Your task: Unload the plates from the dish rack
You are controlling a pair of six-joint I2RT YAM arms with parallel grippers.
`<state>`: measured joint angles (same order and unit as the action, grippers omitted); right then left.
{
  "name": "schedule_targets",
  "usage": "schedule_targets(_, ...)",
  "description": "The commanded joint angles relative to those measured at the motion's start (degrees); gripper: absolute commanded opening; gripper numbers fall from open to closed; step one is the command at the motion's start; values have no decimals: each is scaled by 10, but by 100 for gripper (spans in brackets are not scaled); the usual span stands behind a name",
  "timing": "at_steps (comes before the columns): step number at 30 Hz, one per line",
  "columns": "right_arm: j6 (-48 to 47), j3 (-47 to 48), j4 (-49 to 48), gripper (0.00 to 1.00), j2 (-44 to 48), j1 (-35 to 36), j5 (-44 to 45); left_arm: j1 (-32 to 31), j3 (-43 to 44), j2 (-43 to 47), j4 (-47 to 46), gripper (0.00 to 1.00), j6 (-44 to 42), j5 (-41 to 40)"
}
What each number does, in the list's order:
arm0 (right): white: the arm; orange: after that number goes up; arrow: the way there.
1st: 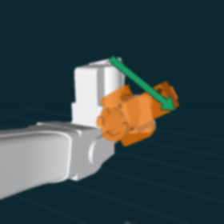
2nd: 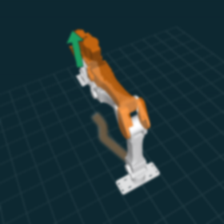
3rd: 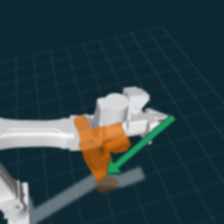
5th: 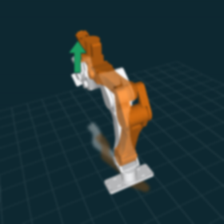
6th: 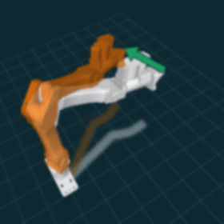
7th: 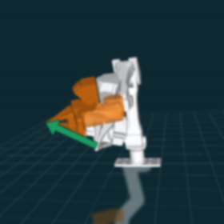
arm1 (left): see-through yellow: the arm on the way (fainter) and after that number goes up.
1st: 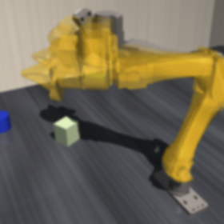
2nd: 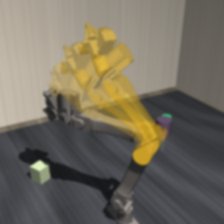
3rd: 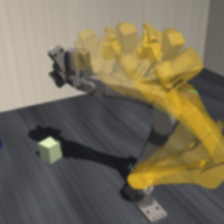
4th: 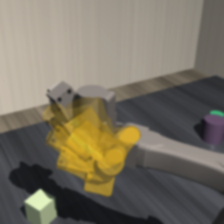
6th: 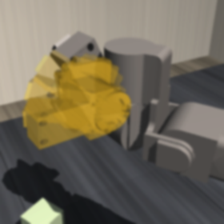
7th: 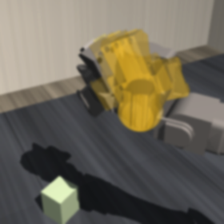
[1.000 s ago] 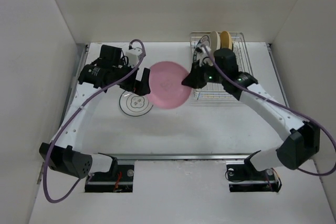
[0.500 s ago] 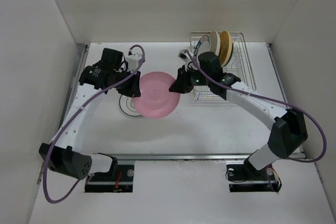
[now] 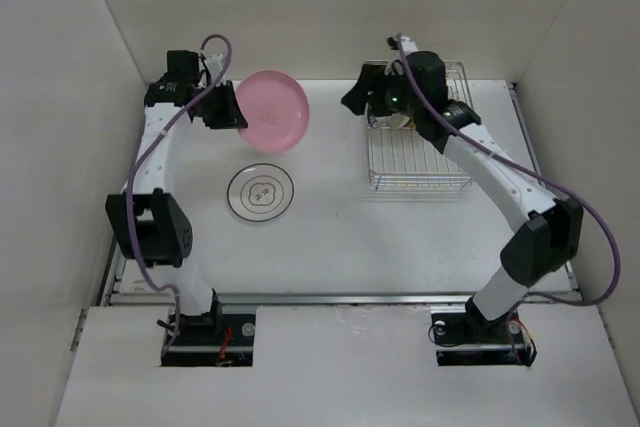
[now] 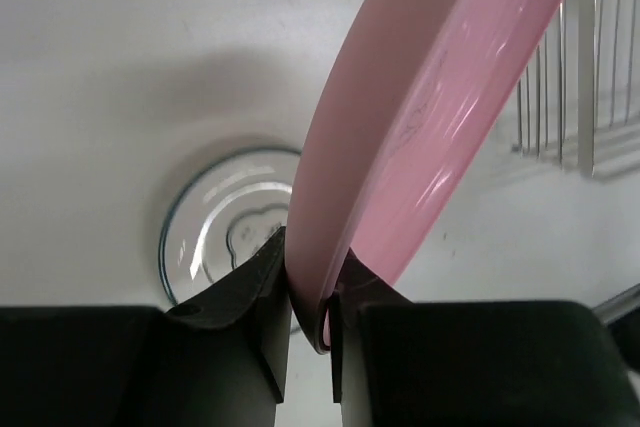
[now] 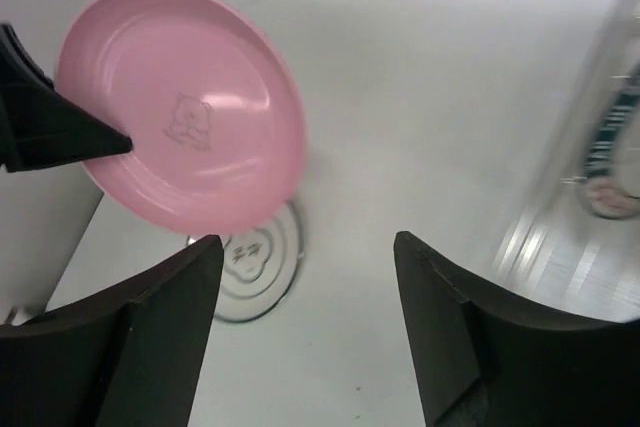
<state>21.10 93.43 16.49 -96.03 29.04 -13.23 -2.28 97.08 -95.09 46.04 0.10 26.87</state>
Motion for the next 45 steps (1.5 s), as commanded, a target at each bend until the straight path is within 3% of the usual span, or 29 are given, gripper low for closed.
schedule_targets(1,30,-17,-10,76,78,-37,119,66,66,-99,-108,0,105,104)
schedule_targets(6,30,-30,35,77,103,-84,236,102,186,-277,-150,0,161,116)
schedule_targets(9,36,-25,41,77,109,-107,321,113,225,-327,-150,0,173,96)
schedule_targets(15,36,-25,41,77,125,-121,349,130,231,-398,-155,0,220,85)
schedule_targets(17,36,-32,41,77,132,-121,349,136,237,-424,-139,10,227,85)
schedule_targets(20,36,-47,41,77,139,-127,349,141,237,-444,-126,36,241,85)
schedule_targets(21,36,-54,41,77,139,-127,356,141,237,-444,-113,49,241,85)
schedule_targets(22,36,-59,41,77,139,-127,362,147,237,-444,-106,69,241,85)
schedule_targets(26,36,-52,41,79,125,-152,372,147,237,-427,-68,87,229,42)
schedule_targets(28,36,-32,50,76,104,-168,387,147,228,-398,-60,88,214,25)
schedule_targets(34,28,37,80,46,42,-216,393,147,159,-277,-54,93,192,-33)
schedule_targets(41,-6,78,99,46,-52,-241,351,147,109,-159,-20,94,132,-58)
schedule_targets(45,-6,83,93,46,-86,-246,337,147,109,-114,21,94,81,-31)
